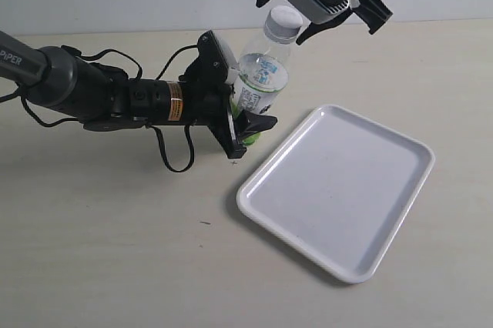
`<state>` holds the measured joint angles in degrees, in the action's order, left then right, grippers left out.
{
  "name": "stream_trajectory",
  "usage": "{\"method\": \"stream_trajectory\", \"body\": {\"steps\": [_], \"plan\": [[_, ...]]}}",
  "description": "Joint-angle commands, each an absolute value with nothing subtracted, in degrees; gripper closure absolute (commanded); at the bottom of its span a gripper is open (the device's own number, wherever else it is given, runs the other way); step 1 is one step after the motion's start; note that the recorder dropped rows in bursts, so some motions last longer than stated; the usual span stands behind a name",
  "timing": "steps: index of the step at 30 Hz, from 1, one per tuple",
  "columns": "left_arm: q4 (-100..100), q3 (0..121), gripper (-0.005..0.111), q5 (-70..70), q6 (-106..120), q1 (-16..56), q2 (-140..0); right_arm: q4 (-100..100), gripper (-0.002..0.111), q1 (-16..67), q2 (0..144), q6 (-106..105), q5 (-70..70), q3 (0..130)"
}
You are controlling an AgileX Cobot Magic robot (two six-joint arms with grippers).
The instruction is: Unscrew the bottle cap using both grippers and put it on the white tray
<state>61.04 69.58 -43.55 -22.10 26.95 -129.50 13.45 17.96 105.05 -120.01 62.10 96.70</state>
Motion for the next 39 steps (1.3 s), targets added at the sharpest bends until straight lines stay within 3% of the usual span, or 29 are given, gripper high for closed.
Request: {"method": "stream_trajectory", "body": {"steps": [1,12,25,39], "plan": [[60.89,69.38,0.107,-43.14,-22.85,26.85,-129.33,13.48,0.038,18.03,104.95,-120.27,61.06,96.93],[60.77,69.38,0.107,-43.14,-22.74,26.85,-129.33,16.81,0.037,18.03,104.95,-99.13,61.43,96.93],[60.8,69.38,0.107,-42.97,-22.74,26.85,-129.33,18.86,0.038,18.03,104.95,-39.27,61.52,96.93],[60.8,69.38,0.107,-42.78,-22.74,26.85,-129.33,13.86,0.038,18.03,104.95,-18.35,63.1,96.93]]}}
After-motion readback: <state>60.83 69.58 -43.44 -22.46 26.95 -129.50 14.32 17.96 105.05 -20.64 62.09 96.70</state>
